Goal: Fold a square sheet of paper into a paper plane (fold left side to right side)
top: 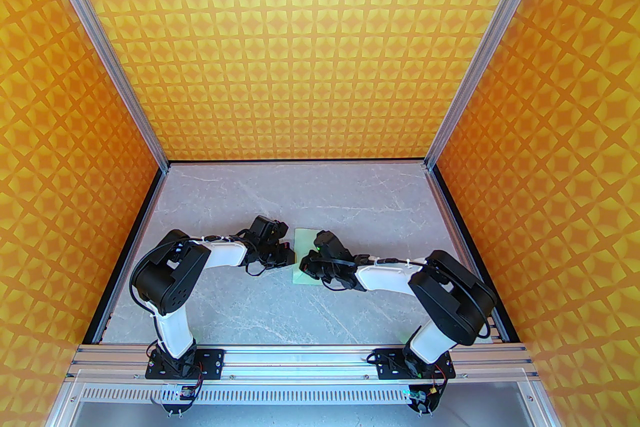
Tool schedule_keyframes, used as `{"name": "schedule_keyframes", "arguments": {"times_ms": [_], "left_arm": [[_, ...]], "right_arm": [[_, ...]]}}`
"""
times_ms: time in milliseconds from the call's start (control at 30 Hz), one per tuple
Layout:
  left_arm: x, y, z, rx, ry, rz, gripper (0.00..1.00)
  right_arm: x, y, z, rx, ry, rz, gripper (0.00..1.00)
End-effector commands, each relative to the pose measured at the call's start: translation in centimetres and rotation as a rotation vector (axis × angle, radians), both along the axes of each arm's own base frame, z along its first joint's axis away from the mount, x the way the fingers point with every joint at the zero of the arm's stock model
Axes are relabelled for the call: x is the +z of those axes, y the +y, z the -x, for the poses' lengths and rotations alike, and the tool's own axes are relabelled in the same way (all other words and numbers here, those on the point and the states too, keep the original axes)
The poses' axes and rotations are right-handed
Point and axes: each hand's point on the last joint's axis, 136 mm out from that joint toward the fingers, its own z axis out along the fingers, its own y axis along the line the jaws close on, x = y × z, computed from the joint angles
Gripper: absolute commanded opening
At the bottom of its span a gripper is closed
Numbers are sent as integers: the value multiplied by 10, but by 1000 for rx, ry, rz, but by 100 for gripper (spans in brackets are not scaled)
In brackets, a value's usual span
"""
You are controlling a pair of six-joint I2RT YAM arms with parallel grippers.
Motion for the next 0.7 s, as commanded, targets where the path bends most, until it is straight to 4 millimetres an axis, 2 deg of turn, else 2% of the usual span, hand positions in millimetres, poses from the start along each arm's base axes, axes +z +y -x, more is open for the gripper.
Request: {"name": "schedule_keyframes", "arguments": {"times_ms": [0, 200, 300, 433, 667], "left_arm": [[-7, -3, 4, -22, 14, -16, 2], [-8, -4, 4, -25, 13, -15, 2], [-8, -5, 4, -27, 15, -16, 2], [-9, -5, 5, -29, 15, -16, 2], [-10, -5, 5, -31, 15, -17, 2]], "right_arm": [[-9, -9, -4, -23, 18, 69, 0], [-32, -23, 10, -37, 81, 121, 0], [-36, -27, 12, -40, 98, 141, 0], [-26, -23, 8, -23, 76, 141, 0], [12, -16, -11, -4, -16, 127, 0]]}}
